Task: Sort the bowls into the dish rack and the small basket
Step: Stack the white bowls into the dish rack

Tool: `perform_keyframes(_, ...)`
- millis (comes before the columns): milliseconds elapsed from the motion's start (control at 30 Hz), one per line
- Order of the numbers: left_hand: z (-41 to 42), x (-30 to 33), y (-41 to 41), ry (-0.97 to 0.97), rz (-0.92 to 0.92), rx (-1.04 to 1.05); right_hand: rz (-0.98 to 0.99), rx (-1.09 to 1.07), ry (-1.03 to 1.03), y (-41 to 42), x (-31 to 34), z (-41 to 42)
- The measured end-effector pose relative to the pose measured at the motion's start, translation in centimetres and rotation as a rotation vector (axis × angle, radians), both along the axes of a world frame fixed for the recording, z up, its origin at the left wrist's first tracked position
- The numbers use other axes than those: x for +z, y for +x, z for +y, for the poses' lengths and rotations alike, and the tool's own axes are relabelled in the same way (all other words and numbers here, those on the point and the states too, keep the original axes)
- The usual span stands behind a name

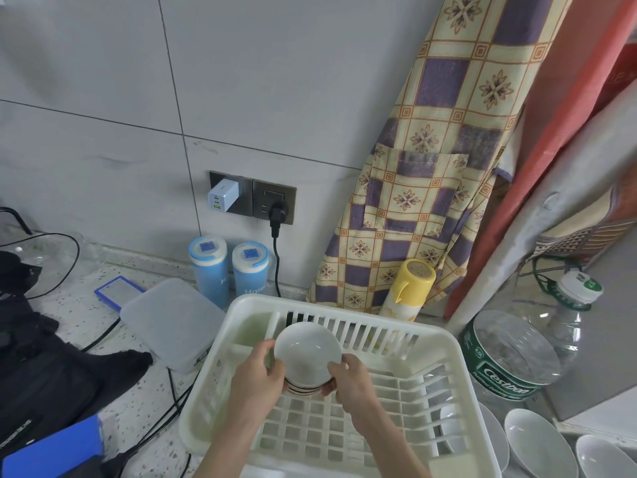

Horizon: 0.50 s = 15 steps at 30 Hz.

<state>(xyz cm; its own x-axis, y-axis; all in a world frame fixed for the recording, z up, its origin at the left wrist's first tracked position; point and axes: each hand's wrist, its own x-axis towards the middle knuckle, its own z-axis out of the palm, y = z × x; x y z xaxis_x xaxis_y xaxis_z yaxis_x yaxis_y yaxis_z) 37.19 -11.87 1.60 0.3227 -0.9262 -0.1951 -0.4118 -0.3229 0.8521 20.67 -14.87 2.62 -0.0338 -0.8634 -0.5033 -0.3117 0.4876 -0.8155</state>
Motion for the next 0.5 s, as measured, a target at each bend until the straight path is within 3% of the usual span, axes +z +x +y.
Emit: perform_keyframes(500,0.5,1.4,0.0,-0.012,-0.035,-0.007,-0.124,-0.081,-0.062,-1.9,2.2,3.2)
